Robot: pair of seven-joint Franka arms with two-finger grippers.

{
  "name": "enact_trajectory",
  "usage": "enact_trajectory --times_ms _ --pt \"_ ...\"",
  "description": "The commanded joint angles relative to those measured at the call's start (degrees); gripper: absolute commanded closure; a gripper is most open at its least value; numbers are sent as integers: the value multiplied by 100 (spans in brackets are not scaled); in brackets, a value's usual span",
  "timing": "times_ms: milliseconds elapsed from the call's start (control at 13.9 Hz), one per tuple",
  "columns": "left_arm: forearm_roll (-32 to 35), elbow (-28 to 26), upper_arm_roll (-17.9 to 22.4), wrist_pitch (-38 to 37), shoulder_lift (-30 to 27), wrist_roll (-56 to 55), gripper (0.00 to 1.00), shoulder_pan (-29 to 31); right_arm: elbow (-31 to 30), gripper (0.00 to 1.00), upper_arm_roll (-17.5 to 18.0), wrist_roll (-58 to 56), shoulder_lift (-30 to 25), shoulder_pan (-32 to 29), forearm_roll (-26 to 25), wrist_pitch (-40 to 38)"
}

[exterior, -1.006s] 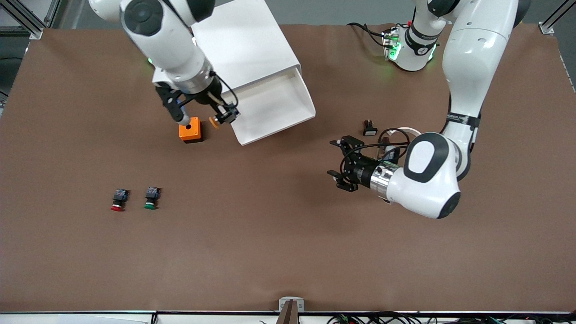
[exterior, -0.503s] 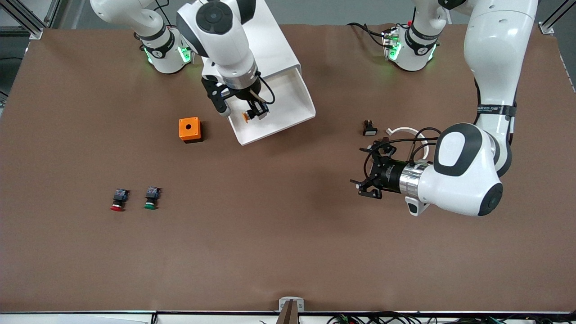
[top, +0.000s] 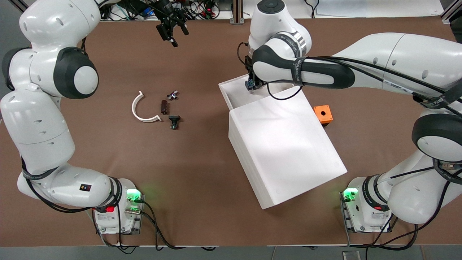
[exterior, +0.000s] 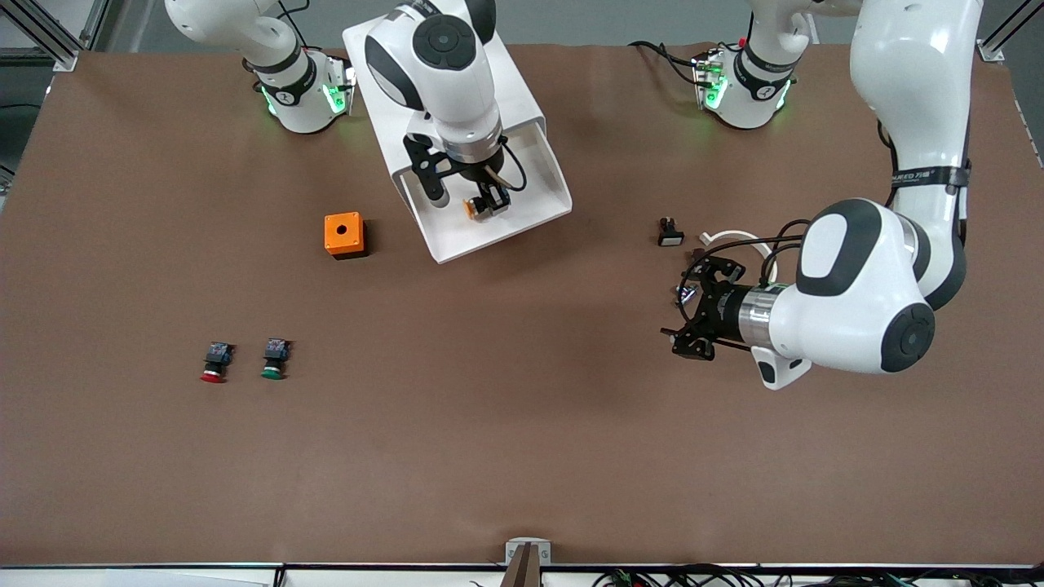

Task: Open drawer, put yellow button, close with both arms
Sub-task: 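Drop the yellow button into the open drawer with the right gripper, then push the drawer shut with the left gripper while the right gripper withdraws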

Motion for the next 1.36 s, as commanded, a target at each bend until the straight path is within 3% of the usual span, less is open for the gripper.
enact_trajectory --times_ms 0,72,144,215,431,575,862,1293 --pt "741 -88 -10 181 -175 467 0 -331 347 89 -75 303 215 157 -75 -100" --pt "962 -105 -28 234 -175 870 0 -402 373 60 -75 215 215 148 -75 -109" --pt "1016 -123 -63 270 -175 1222 0 -447 400 14 -75 75 215 157 -75 -109" --pt "1043 -123 -72 296 -175 1617 0 -447 426 0 -75 -57 215 218 -93 -109" --pt "1052 -202 -98 305 -183 2734 0 -482 610 0 -102 -924 206 140 -84 -248" --pt "1070 -220 -142 340 -175 3053 0 -622 1057 0 -119 -1733 206 -105 -58 -870" --pt "1061 -482 -239 936 -122 3080 0 -1104 1910 0 -119 -3524 189 -1045 13 -1979" --pt "1000 -597 -248 1500 203 2922 0 -1975 2079 0 -119 -6864 118 -2776 30 -2586"
